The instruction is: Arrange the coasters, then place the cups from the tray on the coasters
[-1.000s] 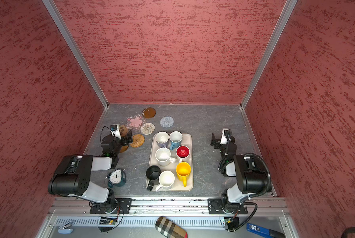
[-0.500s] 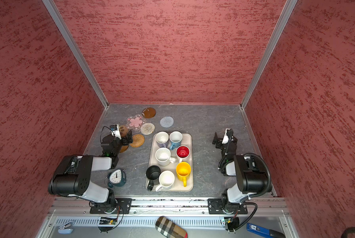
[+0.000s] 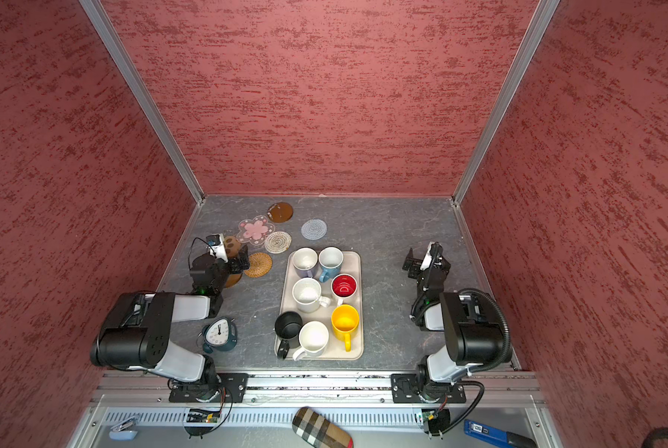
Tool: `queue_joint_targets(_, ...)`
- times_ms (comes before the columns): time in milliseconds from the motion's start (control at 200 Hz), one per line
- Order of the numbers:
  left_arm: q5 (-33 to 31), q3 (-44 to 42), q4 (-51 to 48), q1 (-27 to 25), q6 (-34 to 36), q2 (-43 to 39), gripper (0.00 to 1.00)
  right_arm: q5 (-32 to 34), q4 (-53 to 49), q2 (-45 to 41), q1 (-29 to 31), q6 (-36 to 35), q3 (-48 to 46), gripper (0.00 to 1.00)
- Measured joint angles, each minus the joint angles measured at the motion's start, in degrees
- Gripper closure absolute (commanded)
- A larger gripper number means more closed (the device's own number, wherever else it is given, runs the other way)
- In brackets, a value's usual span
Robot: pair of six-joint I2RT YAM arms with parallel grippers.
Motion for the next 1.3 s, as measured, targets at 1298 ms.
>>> queue_joint_targets(1298,6.4,85.2,-88.3,-5.8,-9.0,32.4,0.10,-12.8,-52.8,-5.7,12.6,14.0,33.7,0.04)
